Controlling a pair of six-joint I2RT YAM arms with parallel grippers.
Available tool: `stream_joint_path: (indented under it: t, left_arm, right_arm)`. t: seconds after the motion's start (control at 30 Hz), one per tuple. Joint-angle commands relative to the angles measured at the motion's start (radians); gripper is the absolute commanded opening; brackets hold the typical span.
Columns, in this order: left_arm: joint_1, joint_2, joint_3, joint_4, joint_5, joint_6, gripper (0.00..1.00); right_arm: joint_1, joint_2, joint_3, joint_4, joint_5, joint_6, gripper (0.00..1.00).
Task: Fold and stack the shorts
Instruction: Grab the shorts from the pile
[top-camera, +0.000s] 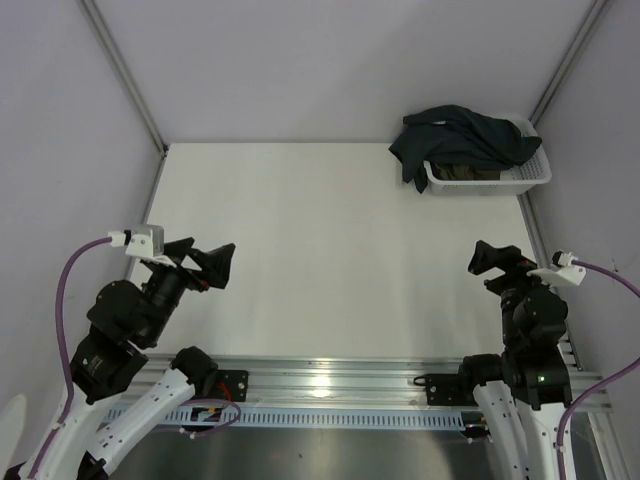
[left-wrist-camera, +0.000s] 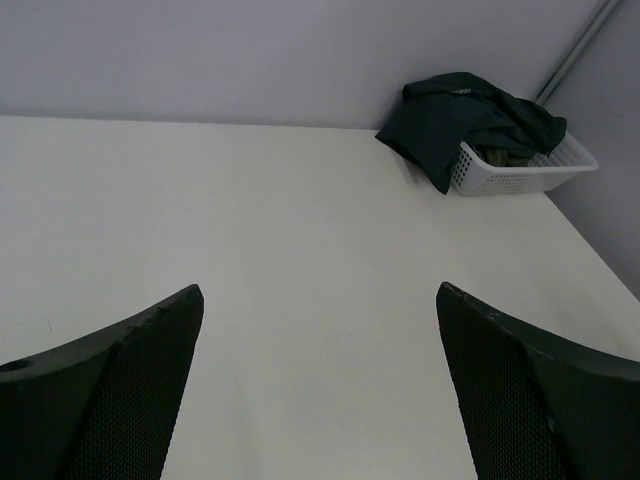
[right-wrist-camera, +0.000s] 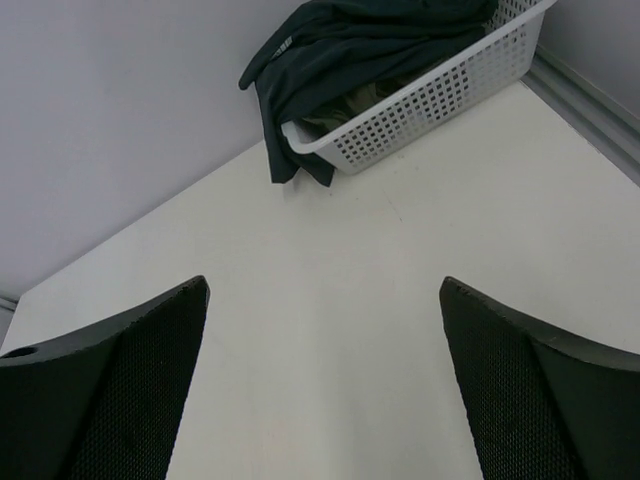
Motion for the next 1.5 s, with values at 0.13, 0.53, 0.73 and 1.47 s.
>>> stream_joint_path:
  t: [0.13, 0.53, 0.73, 1.47]
  left_arm:
    - [0.010, 0.031, 0.004, 0.013, 0.023, 0.054, 0.99]
    - [0.024, 0.055, -0.001, 0.008, 0.010, 0.048, 0.99]
    - [0.033, 0.062, -0.001, 0.007, 0.025, 0.047, 0.99]
    - [0.050, 0.144, -0.012, 0.005, 0.077, 0.042, 0.99]
  right_arm:
    - [-0.005, 0.103, 0.045, 0.002, 0.040, 0.024, 0.99]
    - [-0.045, 0.404, 0.129, 0.140, -0.085, 0.180, 0.99]
    - [-0.191, 0.763, 0.215, 0.379, -0.316, 0.399, 0.99]
    - [-0.237, 1.824, 0.984, 0.583, -0.294, 0.665, 0.94]
